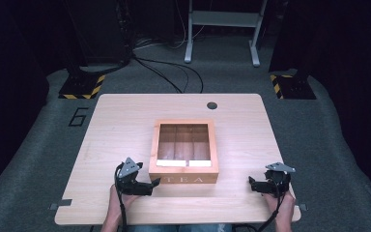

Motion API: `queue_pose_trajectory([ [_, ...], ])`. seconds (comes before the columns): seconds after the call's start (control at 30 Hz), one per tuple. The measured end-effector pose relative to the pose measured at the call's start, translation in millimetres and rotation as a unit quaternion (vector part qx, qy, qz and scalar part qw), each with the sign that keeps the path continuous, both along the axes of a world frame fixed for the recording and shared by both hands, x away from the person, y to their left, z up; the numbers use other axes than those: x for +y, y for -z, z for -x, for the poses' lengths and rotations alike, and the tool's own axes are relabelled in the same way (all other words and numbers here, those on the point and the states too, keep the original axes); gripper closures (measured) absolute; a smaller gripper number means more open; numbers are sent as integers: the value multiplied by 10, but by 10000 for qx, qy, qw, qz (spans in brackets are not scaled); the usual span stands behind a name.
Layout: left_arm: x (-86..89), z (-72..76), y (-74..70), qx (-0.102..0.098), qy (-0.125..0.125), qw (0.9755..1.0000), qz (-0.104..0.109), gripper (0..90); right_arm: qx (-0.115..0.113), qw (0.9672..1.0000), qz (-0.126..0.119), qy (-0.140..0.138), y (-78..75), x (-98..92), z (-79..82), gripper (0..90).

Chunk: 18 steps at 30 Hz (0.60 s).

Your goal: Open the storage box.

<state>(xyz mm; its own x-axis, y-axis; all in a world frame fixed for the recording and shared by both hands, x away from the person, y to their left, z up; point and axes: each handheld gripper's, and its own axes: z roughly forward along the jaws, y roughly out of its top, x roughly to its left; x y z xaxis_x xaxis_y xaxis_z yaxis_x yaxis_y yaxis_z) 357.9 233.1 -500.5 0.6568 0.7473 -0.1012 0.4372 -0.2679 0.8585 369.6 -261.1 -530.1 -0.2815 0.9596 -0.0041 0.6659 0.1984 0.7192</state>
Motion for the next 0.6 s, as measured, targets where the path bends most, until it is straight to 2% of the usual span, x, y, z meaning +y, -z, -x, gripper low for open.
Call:
queue_pose_trajectory([
  [0.27, -58, -23, -16, -21, 45, 10000, 25, 68, 0, 10000, -1, 1, 0, 0, 0, 0],
  [0.4, -95, -33, -11, -84, 73, 9999, 4, 144, -2, 10000, 0, 2, 0, 0, 0, 0],
  [0.6, -118, -24, -2, -85, 134, 9999, 13, 188, -1, 10000, -1, 2, 0, 1, 0, 0],
])
